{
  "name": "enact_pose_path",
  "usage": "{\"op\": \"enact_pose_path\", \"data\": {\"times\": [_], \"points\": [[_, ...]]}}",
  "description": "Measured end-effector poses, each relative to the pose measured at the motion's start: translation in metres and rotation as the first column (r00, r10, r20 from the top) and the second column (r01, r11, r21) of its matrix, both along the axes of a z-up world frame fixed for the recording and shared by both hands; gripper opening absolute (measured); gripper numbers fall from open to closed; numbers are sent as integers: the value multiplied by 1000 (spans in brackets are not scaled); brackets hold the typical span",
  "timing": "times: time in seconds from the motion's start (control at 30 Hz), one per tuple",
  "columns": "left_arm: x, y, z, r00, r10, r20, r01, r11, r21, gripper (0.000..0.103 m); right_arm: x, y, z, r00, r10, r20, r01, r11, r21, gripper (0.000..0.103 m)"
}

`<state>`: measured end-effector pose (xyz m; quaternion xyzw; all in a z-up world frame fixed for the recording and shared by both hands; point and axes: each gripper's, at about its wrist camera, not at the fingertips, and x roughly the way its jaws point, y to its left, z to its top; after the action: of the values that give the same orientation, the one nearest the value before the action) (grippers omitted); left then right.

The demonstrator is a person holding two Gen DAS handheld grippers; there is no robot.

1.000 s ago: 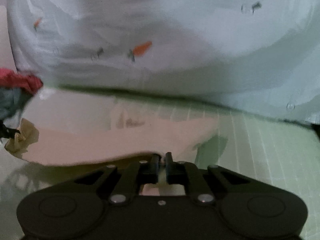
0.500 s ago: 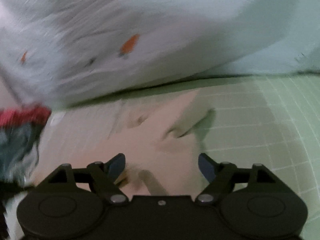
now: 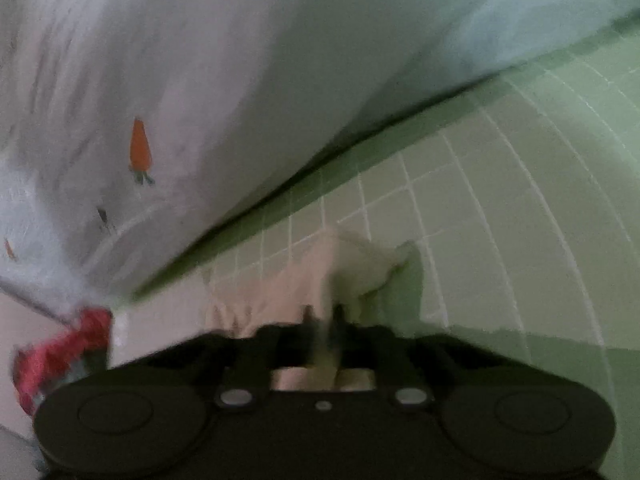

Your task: Fold clothes

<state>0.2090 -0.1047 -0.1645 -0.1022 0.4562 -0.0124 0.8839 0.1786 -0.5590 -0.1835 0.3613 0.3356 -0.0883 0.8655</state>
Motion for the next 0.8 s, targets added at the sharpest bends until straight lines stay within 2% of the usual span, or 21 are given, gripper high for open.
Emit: {"op": "enact_pose_path", "data": {"times": [0.1, 0.23, 0.3, 0.37, 0.4, 0.43, 0.53, 0.67, 0.73, 0.8], "points": [[0, -3, 0, 1000, -10, 0, 10, 1000, 20, 6, 12, -1, 12, 1000, 9, 25, -6, 994, -105, 6], [-2, -3, 0, 1000, -14, 8, 14, 1000, 22, 6, 34, 10, 2, 996, 75, -54, -87, 962, -260, 7], [-2, -2, 0, 1000, -14, 9, 14, 1000, 14, 6, 35, 14, -3, 993, 86, -77, -105, 950, -295, 8], [-1, 0, -1, 1000, -10, 8, 10, 1000, 0, 7, 29, 13, 0, 995, 55, -89, -80, 950, -302, 27], [-1, 1, -1, 1000, -4, 7, 4, 1000, -10, 7, 22, 11, 5, 994, 20, -107, -53, 948, -314, 52], [-1, 2, -1, 1000, 0, 6, 0, 1000, -26, 6, 16, 11, 9, 992, -6, -127, -37, 942, -333, 69], [-1, 6, 0, 1000, 5, -7, -6, 994, -110, 5, -14, 17, 24, 990, -18, -140, -39, 918, -395, 84], [-6, -5, 16, 999, -43, 28, 48, 971, -234, 4, -64, 24, 34, 989, -32, -145, -33, 904, -426, 88], [-10, -17, 26, 995, -87, 52, 99, 947, -305, 4, -93, 26, 32, 985, -62, -161, -12, 905, -425, 89], [-16, -35, 38, 987, -144, 71, 160, 907, -390, 4, -123, 28, 25, 978, -97, -185, 13, 911, -412, 91]]}}
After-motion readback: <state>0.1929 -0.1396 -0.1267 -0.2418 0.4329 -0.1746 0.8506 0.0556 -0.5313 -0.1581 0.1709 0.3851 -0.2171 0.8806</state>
